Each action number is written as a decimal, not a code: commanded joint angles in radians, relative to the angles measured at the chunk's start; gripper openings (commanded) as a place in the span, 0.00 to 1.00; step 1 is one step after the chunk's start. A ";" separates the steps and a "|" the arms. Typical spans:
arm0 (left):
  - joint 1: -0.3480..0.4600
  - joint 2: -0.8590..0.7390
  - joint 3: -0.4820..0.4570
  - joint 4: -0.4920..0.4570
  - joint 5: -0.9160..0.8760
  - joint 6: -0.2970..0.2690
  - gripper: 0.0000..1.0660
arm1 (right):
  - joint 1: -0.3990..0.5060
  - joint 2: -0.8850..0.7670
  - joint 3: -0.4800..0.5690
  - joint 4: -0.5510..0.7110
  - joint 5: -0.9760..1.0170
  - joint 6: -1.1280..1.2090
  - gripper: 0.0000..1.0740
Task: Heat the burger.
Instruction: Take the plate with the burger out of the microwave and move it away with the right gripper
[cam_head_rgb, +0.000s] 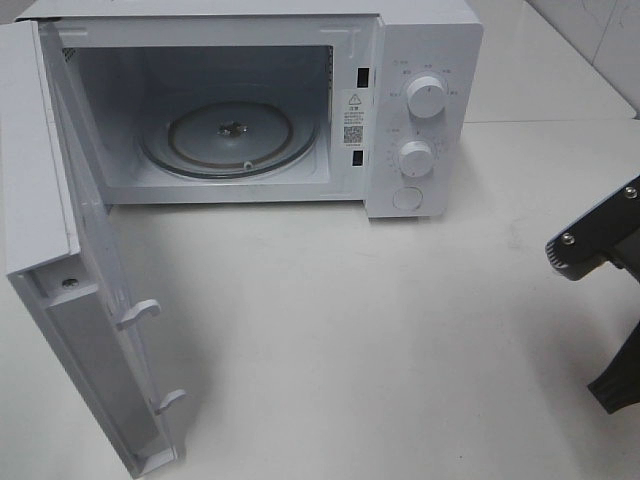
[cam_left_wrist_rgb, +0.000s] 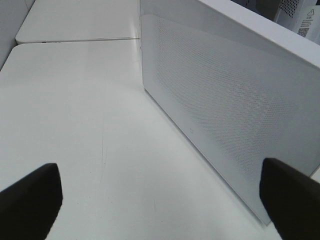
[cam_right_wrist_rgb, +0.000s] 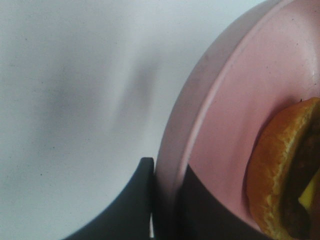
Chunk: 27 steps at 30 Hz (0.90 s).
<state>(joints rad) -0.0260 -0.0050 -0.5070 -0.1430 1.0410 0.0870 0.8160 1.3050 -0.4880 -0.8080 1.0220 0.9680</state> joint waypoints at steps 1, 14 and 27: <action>0.002 -0.020 0.006 0.000 -0.002 -0.007 0.95 | 0.000 0.037 -0.010 -0.078 0.016 0.049 0.02; 0.002 -0.020 0.006 0.000 -0.002 -0.007 0.95 | -0.026 0.255 -0.010 -0.130 -0.132 0.206 0.03; 0.002 -0.020 0.006 0.000 -0.002 -0.007 0.95 | -0.173 0.426 -0.010 -0.200 -0.242 0.253 0.05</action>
<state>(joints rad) -0.0260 -0.0050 -0.5070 -0.1430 1.0410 0.0870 0.6510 1.7260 -0.4950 -0.9620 0.7250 1.2100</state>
